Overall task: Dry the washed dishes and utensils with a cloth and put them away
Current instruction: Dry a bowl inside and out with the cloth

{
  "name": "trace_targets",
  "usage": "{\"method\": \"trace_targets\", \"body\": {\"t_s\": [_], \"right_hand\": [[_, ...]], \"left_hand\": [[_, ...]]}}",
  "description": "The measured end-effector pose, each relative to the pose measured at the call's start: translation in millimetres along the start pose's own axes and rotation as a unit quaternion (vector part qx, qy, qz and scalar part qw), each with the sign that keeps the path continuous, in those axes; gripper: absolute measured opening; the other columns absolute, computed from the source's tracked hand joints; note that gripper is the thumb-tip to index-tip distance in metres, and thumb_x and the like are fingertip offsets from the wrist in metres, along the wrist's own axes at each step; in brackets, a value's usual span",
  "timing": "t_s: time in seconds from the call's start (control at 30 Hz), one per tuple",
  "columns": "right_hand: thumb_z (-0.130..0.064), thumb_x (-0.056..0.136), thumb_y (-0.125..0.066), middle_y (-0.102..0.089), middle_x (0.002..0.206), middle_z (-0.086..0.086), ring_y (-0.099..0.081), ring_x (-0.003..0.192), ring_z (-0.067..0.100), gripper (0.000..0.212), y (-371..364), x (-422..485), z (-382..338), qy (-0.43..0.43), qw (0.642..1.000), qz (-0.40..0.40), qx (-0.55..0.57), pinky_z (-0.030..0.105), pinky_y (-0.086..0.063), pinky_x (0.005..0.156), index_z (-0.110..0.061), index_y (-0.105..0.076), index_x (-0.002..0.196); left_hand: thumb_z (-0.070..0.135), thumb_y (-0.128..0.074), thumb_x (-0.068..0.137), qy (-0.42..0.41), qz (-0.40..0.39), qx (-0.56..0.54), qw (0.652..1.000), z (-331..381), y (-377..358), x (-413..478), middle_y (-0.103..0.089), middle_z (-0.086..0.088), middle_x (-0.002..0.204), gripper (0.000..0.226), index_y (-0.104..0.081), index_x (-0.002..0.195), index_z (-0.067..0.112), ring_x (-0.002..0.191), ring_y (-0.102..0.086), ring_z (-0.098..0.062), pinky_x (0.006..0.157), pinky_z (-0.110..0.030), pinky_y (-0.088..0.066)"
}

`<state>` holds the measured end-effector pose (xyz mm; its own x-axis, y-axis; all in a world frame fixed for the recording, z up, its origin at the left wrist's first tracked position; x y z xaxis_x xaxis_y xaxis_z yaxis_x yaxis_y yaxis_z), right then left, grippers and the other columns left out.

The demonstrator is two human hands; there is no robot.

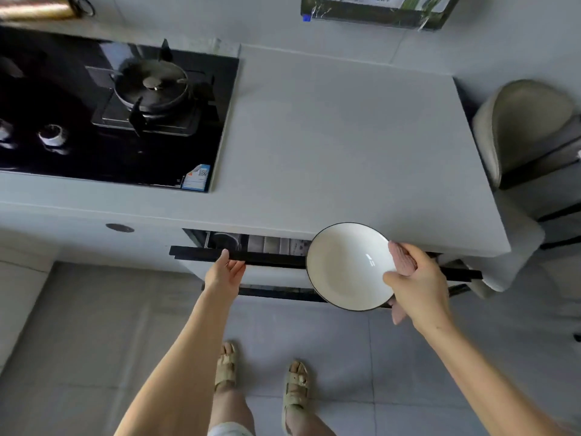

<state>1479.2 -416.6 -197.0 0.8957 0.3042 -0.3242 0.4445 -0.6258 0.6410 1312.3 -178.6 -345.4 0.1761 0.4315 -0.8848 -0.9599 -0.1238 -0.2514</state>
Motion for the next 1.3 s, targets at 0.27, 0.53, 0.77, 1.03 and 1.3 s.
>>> {"method": "trace_targets", "body": {"t_s": [0.27, 0.53, 0.77, 1.03, 1.3], "right_hand": [[-0.005, 0.071, -0.058, -0.069, 0.096, -0.007, -0.065, 0.079, 0.03, 0.054, -26.5, 8.6, 16.5, 0.014, 0.998, -0.038, -0.04, 0.042, -0.053, 0.081, -0.035, -0.059, 0.115], [-0.001, 0.073, -0.058, -0.067, 0.107, 0.0, -0.061, 0.09, 0.026, 0.052, -73.8, -6.2, 34.8, 0.03, 0.994, -0.086, -0.064, 0.037, -0.05, 0.08, -0.024, -0.06, 0.12], [-0.001, 0.074, -0.058, -0.066, 0.101, -0.004, -0.062, 0.084, 0.025, 0.05, -107.0, -11.5, 51.5, 0.028, 0.992, -0.099, -0.076, 0.038, -0.052, 0.072, -0.026, -0.059, 0.118], [-0.002, 0.079, -0.059, -0.065, 0.113, 0.002, -0.063, 0.09, 0.034, 0.049, -174.2, 25.9, 78.3, 0.013, 0.993, -0.112, -0.035, 0.042, -0.051, 0.077, -0.02, -0.056, 0.125], [0.002, 0.079, -0.063, -0.066, 0.118, 0.005, -0.06, 0.106, 0.026, 0.049, -256.1, 74.3, 115.1, -0.024, 0.998, -0.045, 0.039, 0.026, -0.041, 0.08, -0.014, -0.057, 0.125]], "left_hand": [[0.019, -0.06, 0.092, -0.039, 0.19, 0.211, 0.958, -37.3, 69.8, -29.6, -0.053, -0.001, 0.031, 0.036, -0.05, 0.061, 0.002, 0.052, -0.055, -0.02, 0.063, -0.032, -0.048], [0.038, -0.055, 0.092, 0.017, 0.122, 0.546, 0.829, -40.7, 148.9, -55.9, -0.07, -0.002, 0.067, 0.04, -0.067, 0.073, 0.005, 0.064, -0.067, -0.014, 0.07, -0.029, -0.053], [0.037, -0.038, 0.1, 0.134, 0.023, 0.666, 0.733, -28.9, 152.5, -80.5, -0.059, -0.005, 0.05, 0.051, -0.061, 0.071, 0.002, 0.04, -0.053, -0.017, 0.045, -0.024, -0.045], [0.02, -0.045, 0.098, -0.098, -0.039, 0.62, 0.778, -30.9, 53.7, -20.0, -0.064, -0.015, 0.091, 0.026, -0.062, 0.11, 0.004, 0.079, -0.064, -0.028, 0.079, -0.04, -0.057], [0.0, -0.042, 0.093, -0.035, -0.007, 0.444, 0.895, -69.2, 35.7, 73.8, -0.056, -0.017, 0.123, 0.046, -0.044, 0.137, 0.013, 0.096, -0.061, -0.027, 0.083, -0.037, -0.056]]}}
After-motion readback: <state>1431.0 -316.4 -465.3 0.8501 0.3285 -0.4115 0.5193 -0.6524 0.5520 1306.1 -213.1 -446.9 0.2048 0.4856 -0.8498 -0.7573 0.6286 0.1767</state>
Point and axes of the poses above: each hand's wrist, its own x-axis towards the middle knuckle, its own y-axis out of the back of the hand, z = x × y, the point moved 1 cm from there along x, towards the middle knuckle
